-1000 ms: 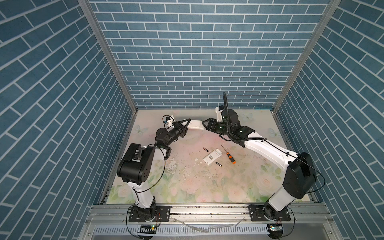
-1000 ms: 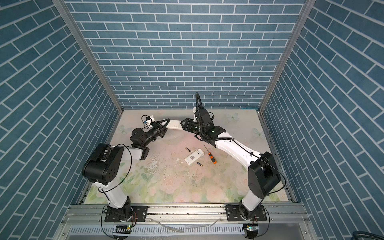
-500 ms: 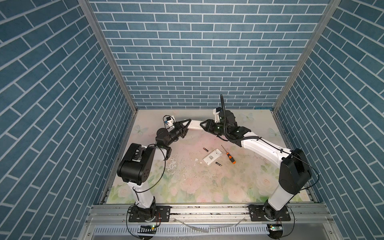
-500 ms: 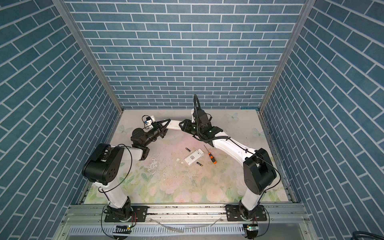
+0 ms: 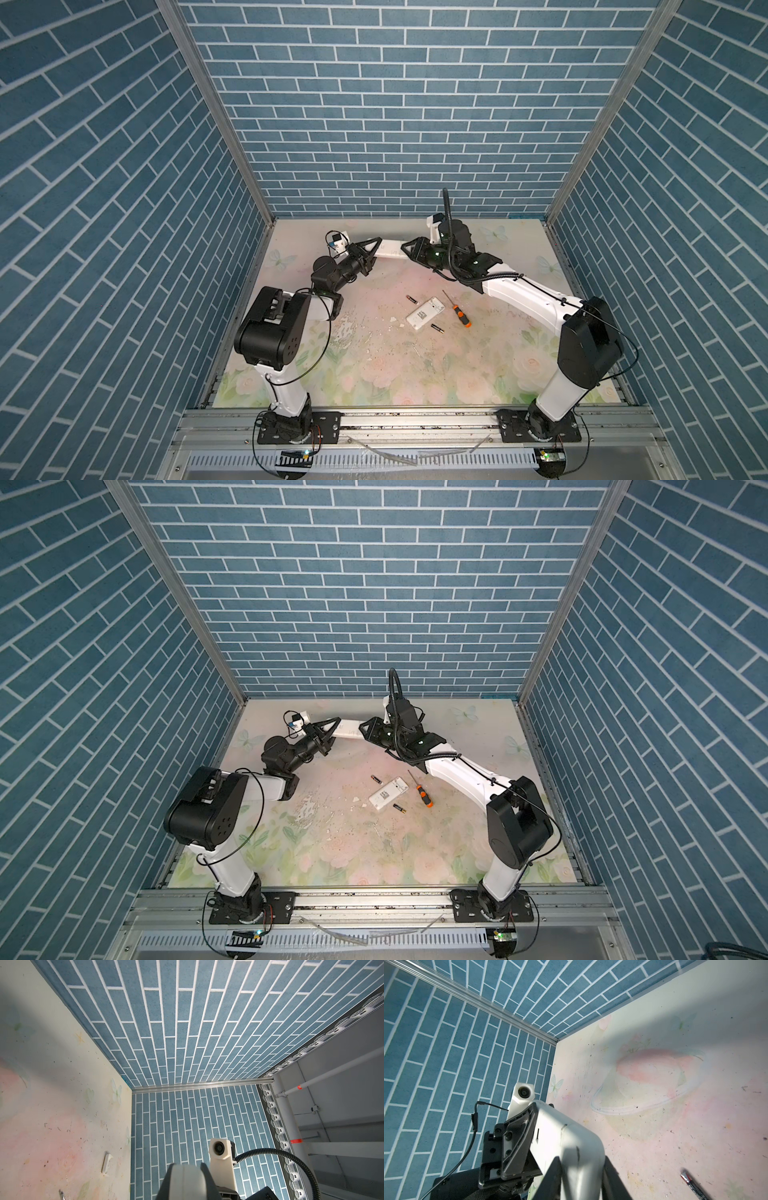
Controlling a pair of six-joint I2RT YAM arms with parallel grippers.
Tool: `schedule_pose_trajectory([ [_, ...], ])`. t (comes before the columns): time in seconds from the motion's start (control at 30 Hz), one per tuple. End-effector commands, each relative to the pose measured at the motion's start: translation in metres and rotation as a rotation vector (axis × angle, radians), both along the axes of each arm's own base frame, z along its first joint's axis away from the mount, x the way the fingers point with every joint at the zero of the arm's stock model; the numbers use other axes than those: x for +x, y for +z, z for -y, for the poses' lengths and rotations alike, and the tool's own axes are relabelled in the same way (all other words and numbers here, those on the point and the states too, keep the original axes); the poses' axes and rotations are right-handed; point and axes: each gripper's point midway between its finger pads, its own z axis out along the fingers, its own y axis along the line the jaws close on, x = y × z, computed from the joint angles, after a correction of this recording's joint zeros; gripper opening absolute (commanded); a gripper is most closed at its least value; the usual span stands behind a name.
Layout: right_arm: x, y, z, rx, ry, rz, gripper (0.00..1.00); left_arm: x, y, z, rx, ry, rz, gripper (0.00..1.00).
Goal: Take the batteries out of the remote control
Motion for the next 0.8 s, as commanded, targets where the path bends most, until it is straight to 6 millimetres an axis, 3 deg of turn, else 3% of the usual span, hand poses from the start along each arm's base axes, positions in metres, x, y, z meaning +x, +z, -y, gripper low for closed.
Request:
schedule_pose_trajectory([
  [0.0, -0.001, 0.000, 0.004, 0.001, -0.007, -0.001, 0.29, -0.010, 0.030, 0.002, -0.029, -0.023, 0.084, 0.00],
  [0.3, -0.003, 0.001, 0.000, 0.012, 0.017, -0.003, 0.41, -0.013, 0.026, 0.004, -0.029, -0.037, 0.071, 0.00],
  [0.77, -0.010, -0.006, 0.010, -0.026, 0.021, -0.034, 0.33, -0.012, 0.016, 0.009, -0.025, -0.076, 0.043, 0.00],
])
